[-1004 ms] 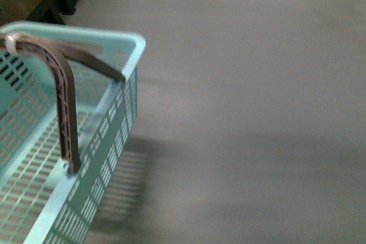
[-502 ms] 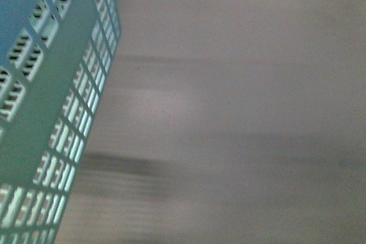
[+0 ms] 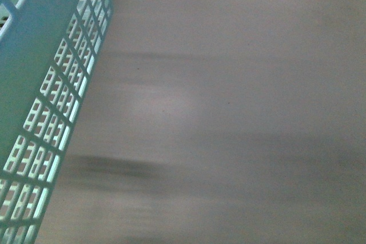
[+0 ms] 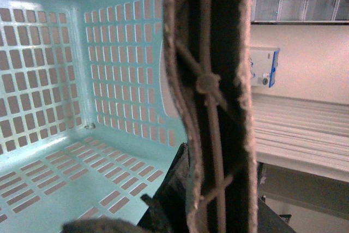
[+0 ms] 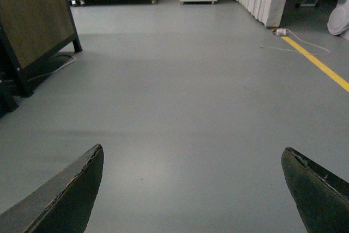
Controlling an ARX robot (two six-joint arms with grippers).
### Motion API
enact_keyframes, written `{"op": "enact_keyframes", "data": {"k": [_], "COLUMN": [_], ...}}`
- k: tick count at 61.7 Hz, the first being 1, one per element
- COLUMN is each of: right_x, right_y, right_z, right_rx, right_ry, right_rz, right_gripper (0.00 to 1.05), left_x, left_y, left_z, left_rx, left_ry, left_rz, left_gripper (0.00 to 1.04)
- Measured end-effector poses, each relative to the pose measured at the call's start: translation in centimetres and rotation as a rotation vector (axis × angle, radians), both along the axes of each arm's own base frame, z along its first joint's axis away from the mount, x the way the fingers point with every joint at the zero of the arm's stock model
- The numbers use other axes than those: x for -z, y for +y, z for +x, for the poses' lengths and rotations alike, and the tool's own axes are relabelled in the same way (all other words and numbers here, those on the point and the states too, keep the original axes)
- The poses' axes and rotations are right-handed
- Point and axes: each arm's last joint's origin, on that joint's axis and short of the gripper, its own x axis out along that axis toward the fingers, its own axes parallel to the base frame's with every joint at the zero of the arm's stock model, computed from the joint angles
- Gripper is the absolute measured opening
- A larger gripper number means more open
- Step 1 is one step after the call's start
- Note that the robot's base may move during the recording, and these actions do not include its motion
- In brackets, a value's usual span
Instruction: Pick lemon and mango into basket
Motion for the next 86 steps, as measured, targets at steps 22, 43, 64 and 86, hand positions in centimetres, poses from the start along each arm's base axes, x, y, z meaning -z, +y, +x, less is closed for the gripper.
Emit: {"op": "enact_keyframes", "data": {"k": [22,43,64,86], "right_x": [0.00,0.00,0.00,0.00], "right_y": [0.00,0.00,0.00,0.00], "right_z": [0.00,0.00,0.00,0.00], "right_rx": [0.000,0.000,0.000,0.000], "right_ry": [0.000,0.000,0.000,0.000], "right_rz": [0.000,0.000,0.000,0.000], "right_gripper": [0.96,0.96,0.96,0.96], "left_x": [0.04,0.03,0.03,0.05], "left_y": [-0.01,-0.01,-0.01,-0.01], "left_z": [0.02,0.01,0.01,0.02], "left_rx": [0.000,0.000,0.001,0.001], "left_ry": [0.002,0.002,0.002,0.003], "left_rz": [-0.001,-0.001,-0.001,0.000], "left_gripper": [0.06,0.06,0.06,0.06]}}
